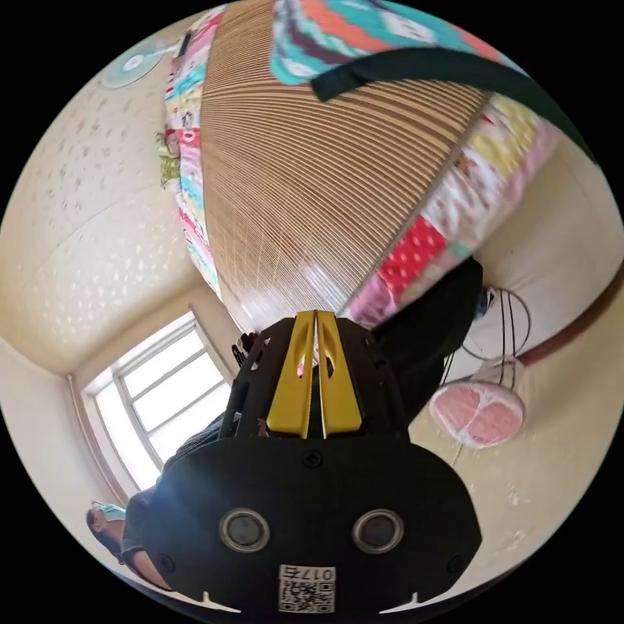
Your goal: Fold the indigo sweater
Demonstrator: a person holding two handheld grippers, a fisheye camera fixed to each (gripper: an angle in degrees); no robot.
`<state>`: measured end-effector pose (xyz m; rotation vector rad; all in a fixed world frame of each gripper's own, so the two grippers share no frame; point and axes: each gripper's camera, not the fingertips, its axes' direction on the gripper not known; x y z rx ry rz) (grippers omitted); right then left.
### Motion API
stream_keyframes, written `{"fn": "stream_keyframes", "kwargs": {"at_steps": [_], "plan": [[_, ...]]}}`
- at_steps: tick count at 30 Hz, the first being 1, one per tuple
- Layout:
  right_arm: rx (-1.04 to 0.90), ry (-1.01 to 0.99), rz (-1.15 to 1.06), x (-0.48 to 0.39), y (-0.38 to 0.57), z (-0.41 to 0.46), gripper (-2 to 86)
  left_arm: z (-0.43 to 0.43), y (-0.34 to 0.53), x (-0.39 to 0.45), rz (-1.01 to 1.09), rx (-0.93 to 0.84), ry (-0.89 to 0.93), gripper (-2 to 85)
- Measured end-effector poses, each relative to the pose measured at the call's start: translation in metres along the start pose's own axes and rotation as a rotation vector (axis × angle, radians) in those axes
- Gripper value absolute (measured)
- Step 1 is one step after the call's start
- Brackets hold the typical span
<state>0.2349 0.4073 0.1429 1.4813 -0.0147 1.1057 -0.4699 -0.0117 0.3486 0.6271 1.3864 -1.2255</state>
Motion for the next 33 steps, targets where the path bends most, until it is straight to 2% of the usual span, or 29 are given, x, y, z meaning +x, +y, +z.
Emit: {"fn": "stream_keyframes", "kwargs": {"at_steps": [2,5,10,12,15,19,22,25,30,33], "plan": [[0.010,0.057,-0.059,-0.033,-0.014,0.005,0.5,0.031,0.024,0.009,0.031,-0.037,-0.037,-0.9],[0.032,0.169,-0.144,-0.071,-0.023,0.000,0.5,0.061,0.063,-0.021,-0.044,-0.099,-0.107,-0.9],[0.152,0.480,-0.305,-0.132,-0.017,-0.027,0.7,0.044,0.153,-0.133,-0.361,-0.092,-0.308,-1.0],[0.206,0.590,-0.319,-0.147,-0.012,-0.038,0.7,0.034,0.186,-0.163,-0.449,-0.070,-0.330,-1.0],[0.241,0.715,-0.285,-0.157,-0.008,-0.048,1.0,0.024,0.240,-0.197,-0.548,0.018,-0.283,-1.0],[0.257,0.852,-0.225,-0.158,-0.006,-0.056,2.2,0.025,0.303,-0.222,-0.619,0.228,-0.063,-1.0],[0.297,0.843,-0.170,-0.151,-0.011,-0.067,5.7,0.035,0.329,-0.232,-0.623,0.298,0.028,-1.0],[0.275,0.806,-0.065,-0.131,-0.024,-0.069,10.6,0.040,0.344,-0.240,-0.633,0.309,0.004,-0.9],[0.301,0.650,0.049,-0.105,-0.036,-0.071,8.2,0.044,0.348,-0.241,-0.586,0.335,0.011,-0.9],[0.295,0.431,0.057,-0.094,-0.041,-0.088,4.2,0.047,0.341,-0.236,-0.510,0.328,-0.022,-0.9]]}}
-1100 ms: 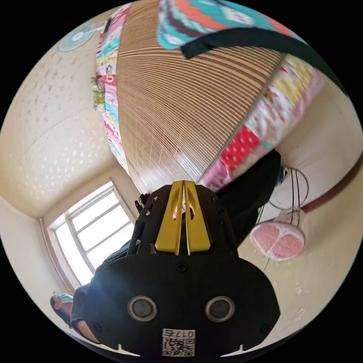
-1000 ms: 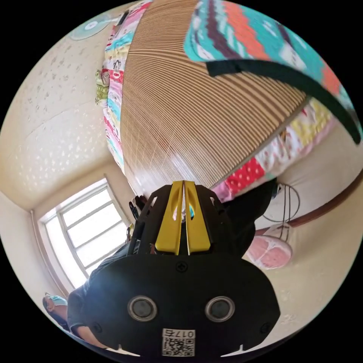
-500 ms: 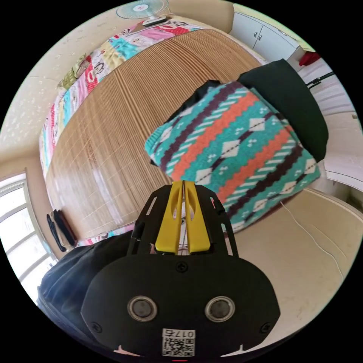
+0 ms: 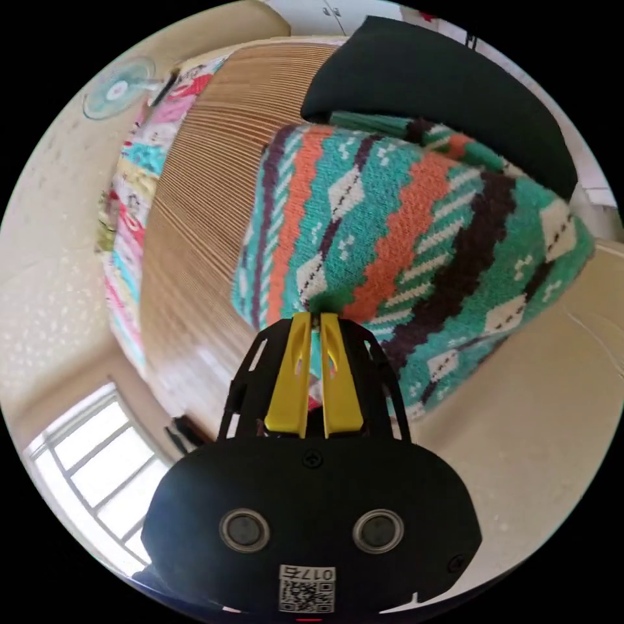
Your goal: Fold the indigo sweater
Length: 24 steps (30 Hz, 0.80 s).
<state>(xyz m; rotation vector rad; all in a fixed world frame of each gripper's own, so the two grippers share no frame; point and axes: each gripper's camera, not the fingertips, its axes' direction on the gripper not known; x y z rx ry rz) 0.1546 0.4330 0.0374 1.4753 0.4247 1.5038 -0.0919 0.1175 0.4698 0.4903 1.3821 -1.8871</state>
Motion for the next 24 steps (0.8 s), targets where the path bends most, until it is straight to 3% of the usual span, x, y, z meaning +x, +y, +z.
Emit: {"fn": "stream_keyframes", "kwargs": {"at_steps": [3,5,7,9,11,14,15,18,20,24], "plan": [[0.058,-0.322,-0.117,0.002,0.002,-0.012,2.8,0.012,0.000,0.002,0.064,-0.031,-0.055,-0.9],[-0.006,-0.544,-0.443,-0.032,0.014,-0.013,2.3,0.021,0.001,-0.003,0.071,-0.054,-0.071,-0.9],[-0.114,-0.617,-0.695,-0.072,0.037,0.000,2.1,0.031,0.002,-0.016,0.048,-0.060,-0.035,-0.9],[-0.255,-0.568,-0.836,-0.111,0.060,0.033,1.9,0.037,0.004,-0.028,0.025,-0.045,0.008,-0.9],[-0.468,-0.375,-0.949,-0.152,0.084,0.092,1.5,0.043,0.005,-0.040,0.007,-0.044,0.040,-0.9],[-0.777,-0.278,-0.886,-0.175,0.087,0.156,1.4,0.051,0.004,-0.058,-0.004,-0.060,0.059,-0.9],[-0.789,-0.285,-0.862,-0.177,0.084,0.161,1.4,0.052,0.005,-0.063,0.004,-0.059,0.065,-0.9],[-0.598,-0.343,-0.856,-0.190,0.068,0.140,2.3,0.052,0.009,-0.080,0.030,-0.055,0.062,-0.9],[-0.351,-0.268,-0.817,-0.196,0.048,0.106,4.9,0.052,0.013,-0.094,0.033,-0.055,0.025,-1.0],[-0.145,-0.048,-0.791,-0.212,0.019,0.087,12.8,0.059,0.023,-0.136,-0.030,-0.075,-0.075,-1.0]]}}
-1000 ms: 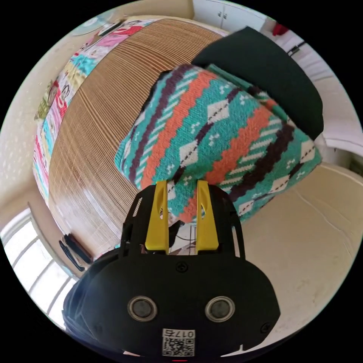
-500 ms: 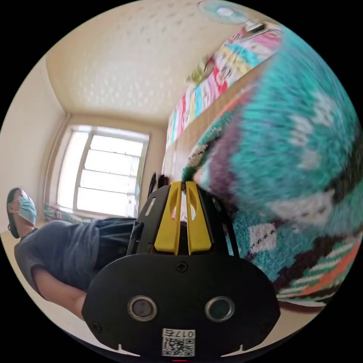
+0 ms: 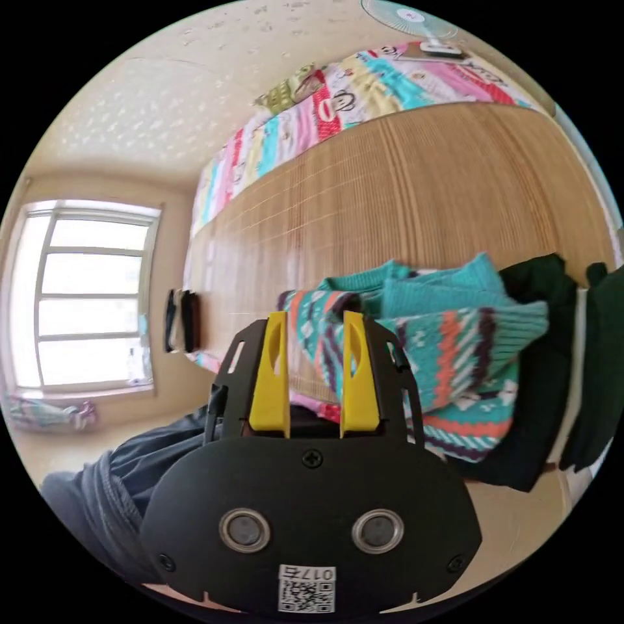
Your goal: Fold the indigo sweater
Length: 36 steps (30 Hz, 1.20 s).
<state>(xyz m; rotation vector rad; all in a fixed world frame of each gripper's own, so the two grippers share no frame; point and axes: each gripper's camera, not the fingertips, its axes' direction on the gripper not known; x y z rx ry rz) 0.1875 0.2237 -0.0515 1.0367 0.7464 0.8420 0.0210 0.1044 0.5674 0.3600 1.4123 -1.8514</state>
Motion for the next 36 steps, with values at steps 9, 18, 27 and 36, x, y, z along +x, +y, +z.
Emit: {"fn": "stream_keyframes", "kwargs": {"at_steps": [9,18,27,36], "plan": [[-0.816,-0.025,-0.215,-0.004,-0.037,0.158,8.5,0.029,-0.006,-0.038,-0.182,0.147,0.343,-1.0],[-1.251,-0.078,-0.136,0.010,-0.007,0.229,8.8,0.084,-0.052,0.055,0.040,0.051,0.336,-1.0],[-0.878,-0.040,-0.229,-0.045,-0.097,0.192,15.8,0.108,-0.067,0.094,0.118,0.039,0.215,-1.0],[-1.201,0.185,-0.311,-0.058,-0.072,0.340,9.7,0.134,-0.074,0.125,0.287,0.073,0.122,-0.9]]}}
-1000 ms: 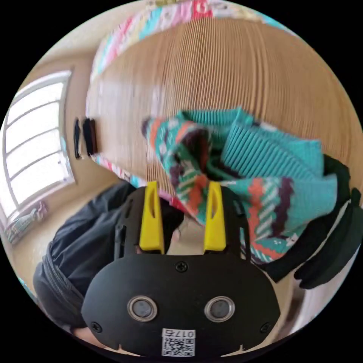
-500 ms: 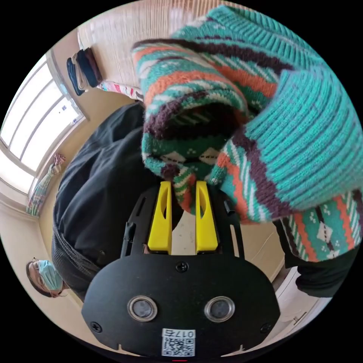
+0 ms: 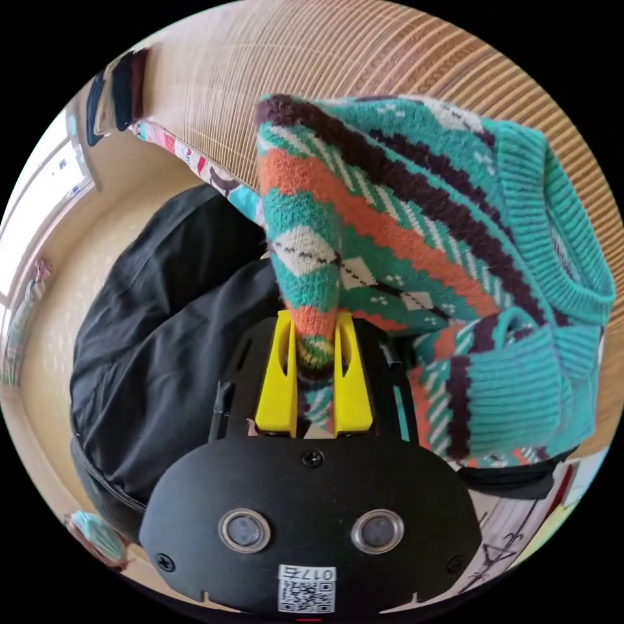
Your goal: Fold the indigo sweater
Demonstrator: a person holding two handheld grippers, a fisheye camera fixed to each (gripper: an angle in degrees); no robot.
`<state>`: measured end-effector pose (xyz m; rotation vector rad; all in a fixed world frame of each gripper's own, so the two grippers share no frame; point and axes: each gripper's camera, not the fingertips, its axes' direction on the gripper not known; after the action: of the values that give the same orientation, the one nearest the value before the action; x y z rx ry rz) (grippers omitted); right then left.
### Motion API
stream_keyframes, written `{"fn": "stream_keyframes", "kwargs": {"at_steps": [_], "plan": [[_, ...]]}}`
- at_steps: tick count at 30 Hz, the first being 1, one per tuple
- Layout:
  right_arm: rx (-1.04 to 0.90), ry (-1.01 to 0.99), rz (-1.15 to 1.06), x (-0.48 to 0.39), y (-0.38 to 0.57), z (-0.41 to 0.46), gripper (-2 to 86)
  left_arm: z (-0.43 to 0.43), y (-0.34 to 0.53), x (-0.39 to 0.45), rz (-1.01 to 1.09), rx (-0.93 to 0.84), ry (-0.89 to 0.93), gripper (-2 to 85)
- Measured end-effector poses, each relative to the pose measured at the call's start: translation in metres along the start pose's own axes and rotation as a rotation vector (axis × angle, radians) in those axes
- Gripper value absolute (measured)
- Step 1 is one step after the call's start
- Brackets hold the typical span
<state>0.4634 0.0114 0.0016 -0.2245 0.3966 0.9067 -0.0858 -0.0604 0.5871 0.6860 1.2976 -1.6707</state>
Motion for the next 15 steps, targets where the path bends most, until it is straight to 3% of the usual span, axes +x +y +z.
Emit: {"fn": "stream_keyframes", "kwargs": {"at_steps": [5,8,12,15], "plan": [[0.231,0.231,-0.035,-0.050,0.056,-0.057,7.7,0.024,-0.015,0.058,0.225,-0.030,0.093,-0.4],[0.412,0.206,-0.114,-0.078,0.107,-0.086,7.4,0.061,-0.027,0.104,0.310,-0.145,0.211,2.0],[0.526,0.269,-0.203,-0.123,0.158,-0.093,7.4,0.137,-0.026,0.198,0.453,-0.389,0.293,9.6],[0.578,0.341,-0.266,-0.162,0.177,-0.075,7.3,0.207,-0.012,0.263,0.560,-0.578,0.198,15.6]]}}
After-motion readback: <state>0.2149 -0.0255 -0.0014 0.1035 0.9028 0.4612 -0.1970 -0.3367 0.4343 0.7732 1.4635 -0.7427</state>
